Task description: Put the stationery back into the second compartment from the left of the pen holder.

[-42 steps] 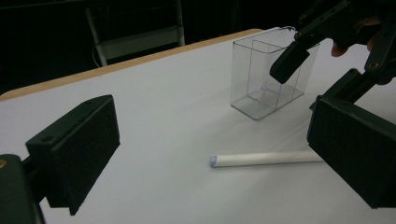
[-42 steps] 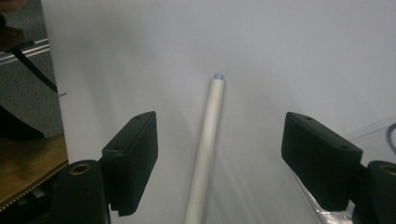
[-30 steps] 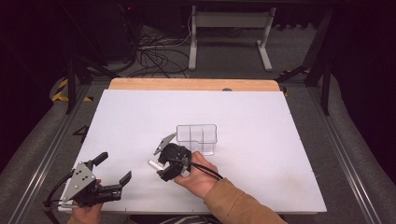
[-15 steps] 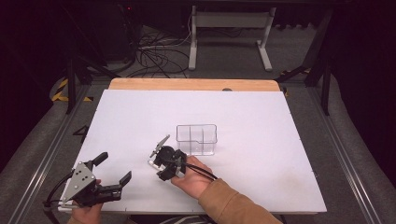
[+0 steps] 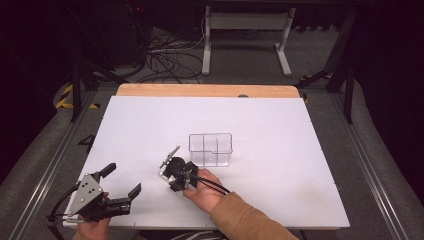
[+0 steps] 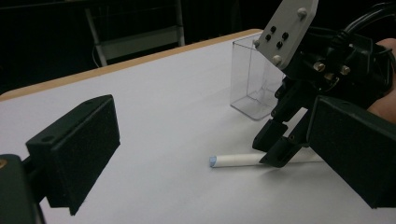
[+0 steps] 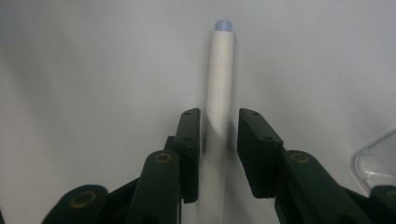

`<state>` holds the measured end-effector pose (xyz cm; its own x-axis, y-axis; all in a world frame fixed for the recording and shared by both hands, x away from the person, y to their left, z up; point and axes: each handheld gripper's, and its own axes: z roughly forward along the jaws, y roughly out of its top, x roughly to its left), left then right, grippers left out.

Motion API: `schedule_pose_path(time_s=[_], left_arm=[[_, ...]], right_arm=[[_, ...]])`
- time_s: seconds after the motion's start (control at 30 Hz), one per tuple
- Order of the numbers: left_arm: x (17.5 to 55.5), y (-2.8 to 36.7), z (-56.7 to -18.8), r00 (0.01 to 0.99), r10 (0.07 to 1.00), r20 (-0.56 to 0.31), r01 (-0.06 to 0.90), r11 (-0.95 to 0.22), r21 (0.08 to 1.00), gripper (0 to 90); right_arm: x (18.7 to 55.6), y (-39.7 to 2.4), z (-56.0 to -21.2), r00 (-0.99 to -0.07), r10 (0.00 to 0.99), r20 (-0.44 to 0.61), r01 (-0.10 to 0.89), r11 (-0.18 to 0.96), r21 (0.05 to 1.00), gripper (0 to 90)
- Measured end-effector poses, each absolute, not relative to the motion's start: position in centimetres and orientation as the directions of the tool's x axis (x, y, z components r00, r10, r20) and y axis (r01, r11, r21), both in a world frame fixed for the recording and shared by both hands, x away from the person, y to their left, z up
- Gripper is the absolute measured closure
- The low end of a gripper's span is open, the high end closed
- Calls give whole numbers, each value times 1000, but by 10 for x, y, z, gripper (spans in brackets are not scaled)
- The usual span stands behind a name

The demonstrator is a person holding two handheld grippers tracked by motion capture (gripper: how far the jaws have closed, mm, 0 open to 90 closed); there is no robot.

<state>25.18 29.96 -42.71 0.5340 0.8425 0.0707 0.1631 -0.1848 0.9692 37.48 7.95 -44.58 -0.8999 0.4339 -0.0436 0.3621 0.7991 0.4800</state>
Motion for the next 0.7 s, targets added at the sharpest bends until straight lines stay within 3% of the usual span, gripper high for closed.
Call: schedule_pose_path(time_s=[0.3, 0.7], left_arm=[[252, 300, -427, 537, 840, 74, 164, -190, 968, 33], [252, 300, -427, 536, 841, 71, 162, -186, 969, 33]], right_arm=[[369, 85, -449, -872, 486, -63, 402, 783, 475, 774], [366, 88, -449, -856, 509, -88, 415, 780, 468, 787]])
